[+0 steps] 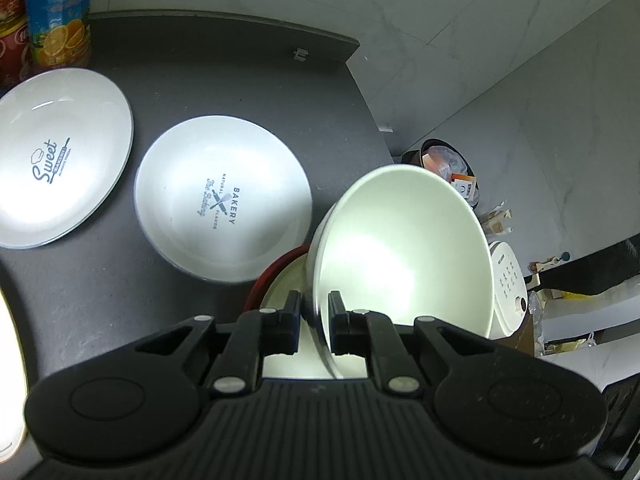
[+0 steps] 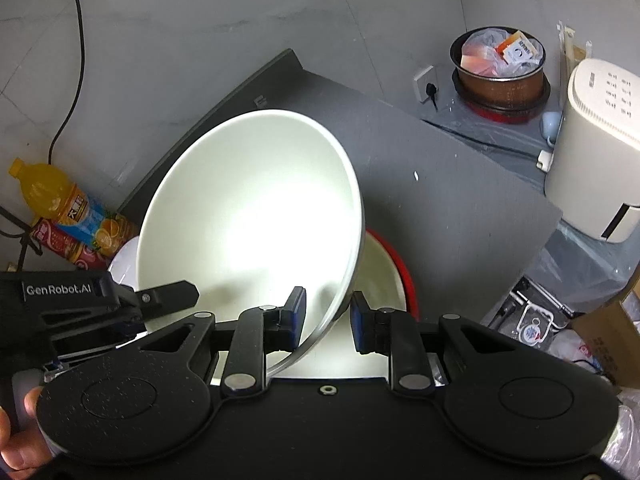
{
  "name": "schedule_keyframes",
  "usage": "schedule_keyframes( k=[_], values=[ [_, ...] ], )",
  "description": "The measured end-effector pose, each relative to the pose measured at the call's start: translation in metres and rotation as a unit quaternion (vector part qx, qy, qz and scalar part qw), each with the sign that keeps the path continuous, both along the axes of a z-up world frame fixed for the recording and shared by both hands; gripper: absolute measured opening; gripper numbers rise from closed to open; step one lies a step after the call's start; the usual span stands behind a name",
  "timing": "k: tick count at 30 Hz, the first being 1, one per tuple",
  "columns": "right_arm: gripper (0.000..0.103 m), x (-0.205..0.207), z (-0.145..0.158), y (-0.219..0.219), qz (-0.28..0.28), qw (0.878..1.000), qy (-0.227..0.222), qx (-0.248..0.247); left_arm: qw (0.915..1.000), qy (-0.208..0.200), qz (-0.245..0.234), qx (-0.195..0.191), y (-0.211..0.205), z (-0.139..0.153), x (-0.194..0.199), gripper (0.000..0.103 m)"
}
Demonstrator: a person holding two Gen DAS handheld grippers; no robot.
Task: Organize plates and bowls
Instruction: 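Carry the cream bowl onto the bowl stack and open both grippers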
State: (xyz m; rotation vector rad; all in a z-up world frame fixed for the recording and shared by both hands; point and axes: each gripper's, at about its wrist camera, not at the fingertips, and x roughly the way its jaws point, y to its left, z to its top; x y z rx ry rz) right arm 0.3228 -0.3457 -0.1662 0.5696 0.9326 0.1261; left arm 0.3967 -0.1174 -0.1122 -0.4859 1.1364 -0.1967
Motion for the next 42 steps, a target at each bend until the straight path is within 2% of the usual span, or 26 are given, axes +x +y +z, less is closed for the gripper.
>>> schedule_keyframes(
  k=[14,17,20,22,27,30,35,39,40,42],
  values=[
    [0.024,-0.016,-0.009,0.011,0.006,1.0,0.025,-0.005,0.9996,0.019,-0.003,0.02,0.005,-0.018,-0.021,0.012],
    [0.025,-0.018,-0.01,0.01,0.003,1.0,0.025,-0.003,0.9996,0.024,-0.003,0.013,0.008,-0.02,-0.022,0.014],
    [0.029,-0.018,-0.007,0.01,0.005,1.0,0.025,-0.01,0.9997,0.02,-0.001,0.015,0.01,-0.017,-0.022,0.017],
    [0.032,-0.017,-0.005,0.011,0.002,1.0,0.023,-0.016,0.9995,0.023,0.001,0.02,0.01,-0.013,-0.021,0.023],
    [0.037,-0.018,0.0,0.01,-0.002,1.0,0.02,-0.022,0.9995,0.008,0.003,0.029,0.012,0.0,-0.021,0.056],
    [0.04,-0.019,0.002,0.008,-0.007,0.999,0.019,-0.026,0.9993,0.007,0.011,0.034,0.016,0.003,-0.02,0.066],
    [0.043,-0.024,0.01,0.003,-0.012,0.999,0.011,-0.029,0.9993,0.005,0.026,0.027,0.024,0.006,-0.022,0.075],
    [0.044,-0.027,0.02,0.0,-0.016,0.999,0.0,-0.033,0.9987,-0.005,0.031,0.04,0.029,0.012,-0.024,0.079],
    [0.046,-0.028,0.022,0.0,-0.016,0.999,-0.002,-0.033,0.9987,-0.009,0.03,0.041,0.03,0.014,-0.025,0.079],
    [0.057,-0.029,0.025,0.001,-0.016,0.999,-0.007,-0.038,0.9985,-0.01,0.032,0.043,0.034,0.015,-0.027,0.079]
  ],
)
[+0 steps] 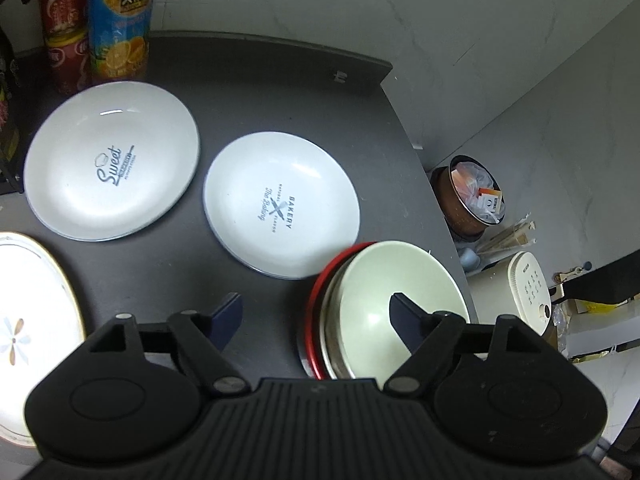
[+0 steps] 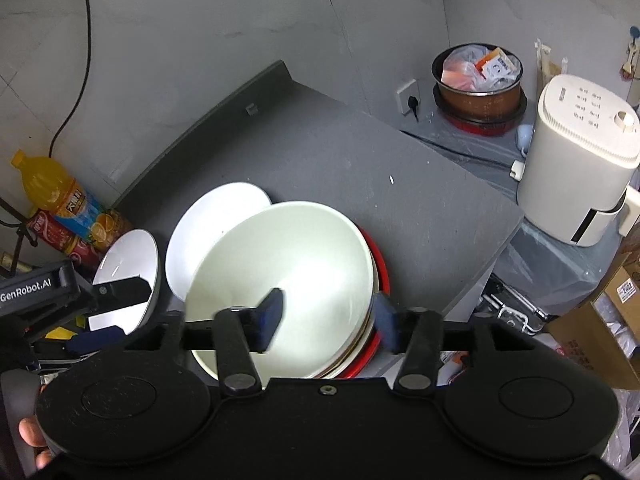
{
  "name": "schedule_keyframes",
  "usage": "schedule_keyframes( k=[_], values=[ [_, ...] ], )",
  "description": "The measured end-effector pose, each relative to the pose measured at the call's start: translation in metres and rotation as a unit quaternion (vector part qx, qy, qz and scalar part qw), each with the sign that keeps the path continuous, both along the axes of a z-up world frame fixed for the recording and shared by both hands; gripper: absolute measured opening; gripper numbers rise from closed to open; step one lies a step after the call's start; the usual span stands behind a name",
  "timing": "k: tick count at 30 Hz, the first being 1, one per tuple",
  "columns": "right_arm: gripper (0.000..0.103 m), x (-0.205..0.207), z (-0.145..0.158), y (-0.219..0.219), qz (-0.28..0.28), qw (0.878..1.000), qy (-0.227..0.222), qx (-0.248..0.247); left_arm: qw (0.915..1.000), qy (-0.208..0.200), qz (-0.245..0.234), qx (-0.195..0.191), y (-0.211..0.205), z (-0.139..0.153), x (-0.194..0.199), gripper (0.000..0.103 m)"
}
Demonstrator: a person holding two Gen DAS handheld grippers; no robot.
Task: Organize plates and bowls
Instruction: 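Carry the cream bowl onto the bowl stack and open both grippers, then move both grippers toward the white plate printed 'Sweet'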
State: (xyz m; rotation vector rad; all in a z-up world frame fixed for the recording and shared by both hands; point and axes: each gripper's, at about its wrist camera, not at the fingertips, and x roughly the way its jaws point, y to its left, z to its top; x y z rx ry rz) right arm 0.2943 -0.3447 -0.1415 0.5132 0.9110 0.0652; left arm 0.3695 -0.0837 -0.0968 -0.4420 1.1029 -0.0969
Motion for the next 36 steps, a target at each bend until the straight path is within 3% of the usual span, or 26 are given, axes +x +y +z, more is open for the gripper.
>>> schedule_keyframes(
  k=[7,11,13,18,22,36],
  values=[
    [0.069,0.001,0.011,0.005,0.011,1.0,-0.01,-0.004,0.9992,0.028,0.029,-0.006,0.016,0.003,-0.006,0.08],
    [0.083,0.001,0.018,0.01,0.026,1.0,-0.013,-0.01,0.9992,0.029,0.027,0.002,0.019,0.007,-0.012,0.08],
    [0.084,0.004,0.021,0.013,0.037,0.999,-0.014,-0.014,0.9993,0.029,0.022,-0.011,0.021,0.011,-0.014,0.08],
    [0.089,0.015,0.028,0.023,0.064,0.998,-0.017,-0.017,0.9994,0.017,0.03,0.003,0.026,0.016,-0.017,0.08],
    [0.09,0.029,0.036,0.039,0.099,0.995,-0.027,-0.018,0.9978,0.016,0.063,0.016,0.043,0.016,-0.017,0.08],
    [0.103,0.055,0.055,0.1,0.273,0.96,-0.049,-0.034,0.9836,0.036,0.166,0.06,0.104,0.016,-0.037,0.08]
  ],
)
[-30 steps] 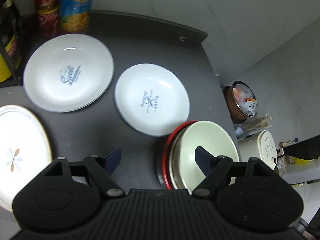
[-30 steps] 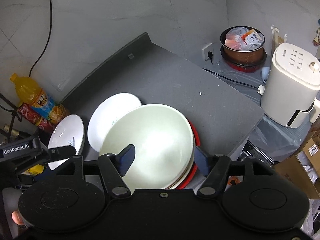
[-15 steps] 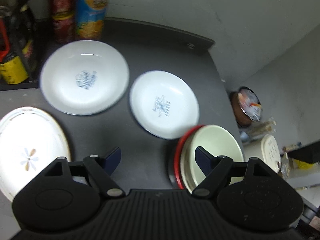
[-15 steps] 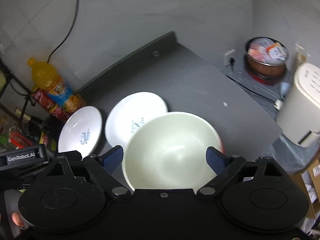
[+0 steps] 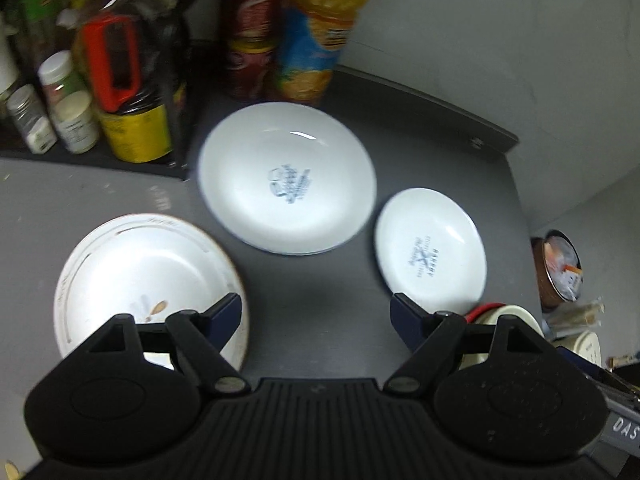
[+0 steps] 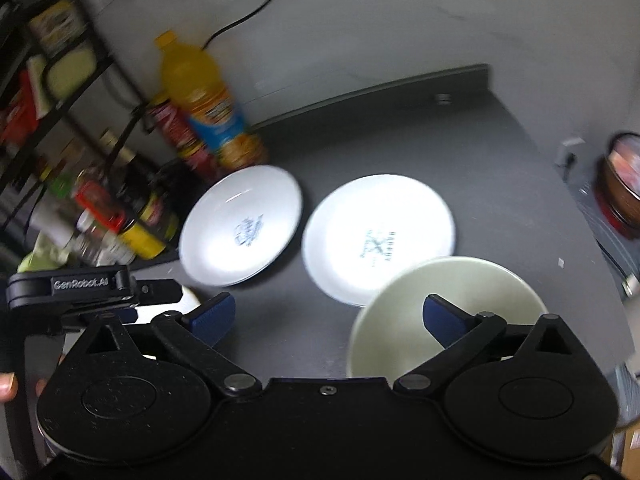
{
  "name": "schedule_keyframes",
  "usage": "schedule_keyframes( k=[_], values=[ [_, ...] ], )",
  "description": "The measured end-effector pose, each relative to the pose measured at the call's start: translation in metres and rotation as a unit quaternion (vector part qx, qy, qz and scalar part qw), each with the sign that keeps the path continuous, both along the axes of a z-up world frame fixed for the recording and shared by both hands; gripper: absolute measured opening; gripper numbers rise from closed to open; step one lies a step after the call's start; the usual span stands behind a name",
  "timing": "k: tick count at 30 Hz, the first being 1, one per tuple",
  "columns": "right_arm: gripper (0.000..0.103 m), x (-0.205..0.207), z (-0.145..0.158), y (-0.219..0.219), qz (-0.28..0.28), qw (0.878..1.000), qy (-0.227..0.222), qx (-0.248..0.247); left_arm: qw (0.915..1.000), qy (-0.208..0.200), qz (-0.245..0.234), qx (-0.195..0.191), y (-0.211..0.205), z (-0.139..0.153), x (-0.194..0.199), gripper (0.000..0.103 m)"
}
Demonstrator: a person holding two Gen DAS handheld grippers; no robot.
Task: Organize plates and bowls
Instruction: 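Move both grippers toward the white plate printed 'Sweet'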
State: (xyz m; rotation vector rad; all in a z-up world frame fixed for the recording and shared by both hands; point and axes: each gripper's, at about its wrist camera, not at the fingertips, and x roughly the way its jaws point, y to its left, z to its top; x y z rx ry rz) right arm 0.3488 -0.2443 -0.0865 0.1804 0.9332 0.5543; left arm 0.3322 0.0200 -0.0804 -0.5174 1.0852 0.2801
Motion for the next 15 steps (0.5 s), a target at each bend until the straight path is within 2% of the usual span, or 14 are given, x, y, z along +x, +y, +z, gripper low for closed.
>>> schedule_keyframes(
  k=[8,15],
  values=[
    [0.103,0.005,-0.001,0.025,0.074,0.997,-0.009,-0.03,0.9989,0.027,0.036,-0.006,0.013,-0.008,-0.017,0.08],
    [0.103,0.016,-0.004,0.048,0.138,0.989,-0.011,-0.047,0.9957,0.047,0.079,-0.011,0.019,-0.022,-0.03,0.08]
  ],
)
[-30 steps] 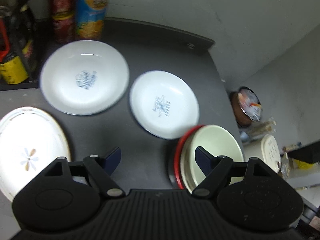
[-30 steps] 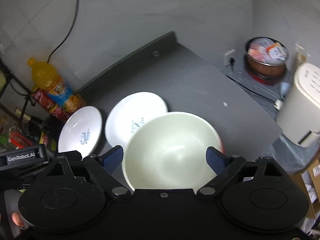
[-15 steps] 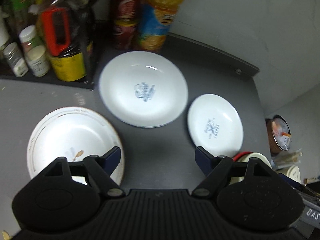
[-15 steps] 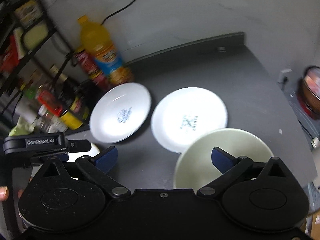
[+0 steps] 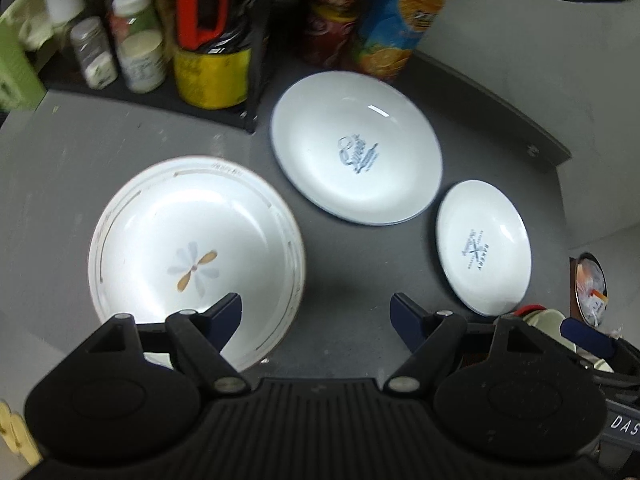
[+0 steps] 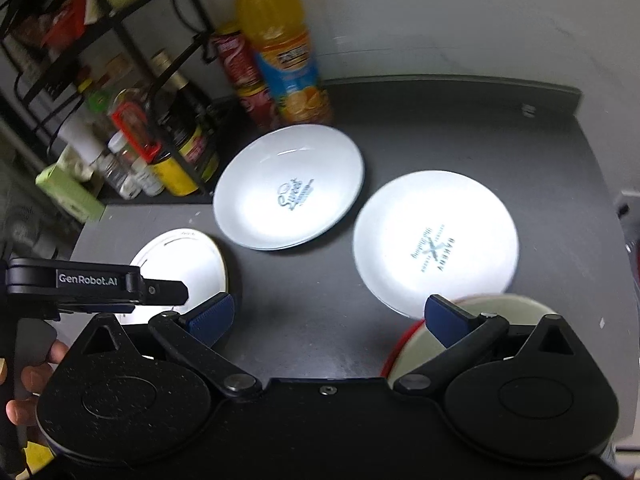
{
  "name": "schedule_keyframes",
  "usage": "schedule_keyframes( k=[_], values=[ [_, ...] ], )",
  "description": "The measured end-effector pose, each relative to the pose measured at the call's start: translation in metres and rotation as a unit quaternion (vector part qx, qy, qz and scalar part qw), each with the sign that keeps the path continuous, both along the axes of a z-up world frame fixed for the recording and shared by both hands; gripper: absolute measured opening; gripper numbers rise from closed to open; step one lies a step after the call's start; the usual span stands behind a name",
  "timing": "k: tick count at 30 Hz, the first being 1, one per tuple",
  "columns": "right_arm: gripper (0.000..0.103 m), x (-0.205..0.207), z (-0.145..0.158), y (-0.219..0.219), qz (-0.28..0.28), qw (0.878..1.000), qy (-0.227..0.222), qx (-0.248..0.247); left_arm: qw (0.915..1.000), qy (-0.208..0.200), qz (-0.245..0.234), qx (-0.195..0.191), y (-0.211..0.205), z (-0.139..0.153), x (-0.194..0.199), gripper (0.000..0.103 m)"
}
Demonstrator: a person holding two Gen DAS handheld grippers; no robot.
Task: Organize plates and bowls
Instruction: 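Move both grippers toward the white plate printed 'Sweet'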
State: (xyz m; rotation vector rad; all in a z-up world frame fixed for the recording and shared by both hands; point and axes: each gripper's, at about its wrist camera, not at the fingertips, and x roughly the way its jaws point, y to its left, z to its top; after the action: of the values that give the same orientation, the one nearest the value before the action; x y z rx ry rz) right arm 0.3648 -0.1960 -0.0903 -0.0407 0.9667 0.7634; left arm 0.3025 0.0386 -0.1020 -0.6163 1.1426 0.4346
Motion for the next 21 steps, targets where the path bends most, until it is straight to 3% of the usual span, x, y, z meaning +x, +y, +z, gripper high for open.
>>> schedule_keyframes(
  k=[13,19,21],
  values=[
    [0.103,0.029,-0.001,0.043,0.101,0.995,-0.015,-0.021,0.994,-0.034,0.099,-0.031,0.012,-0.014,-0.015,0.077],
    [0.103,0.05,-0.005,0.054,0.122,0.992,-0.014,-0.019,0.9837,-0.059,0.163,-0.047,0.019,-0.024,-0.017,0.074],
    [0.102,0.059,-0.007,0.058,0.126,0.992,-0.018,-0.022,0.9785,-0.069,0.186,-0.056,0.022,-0.029,-0.017,0.068]
  ],
)
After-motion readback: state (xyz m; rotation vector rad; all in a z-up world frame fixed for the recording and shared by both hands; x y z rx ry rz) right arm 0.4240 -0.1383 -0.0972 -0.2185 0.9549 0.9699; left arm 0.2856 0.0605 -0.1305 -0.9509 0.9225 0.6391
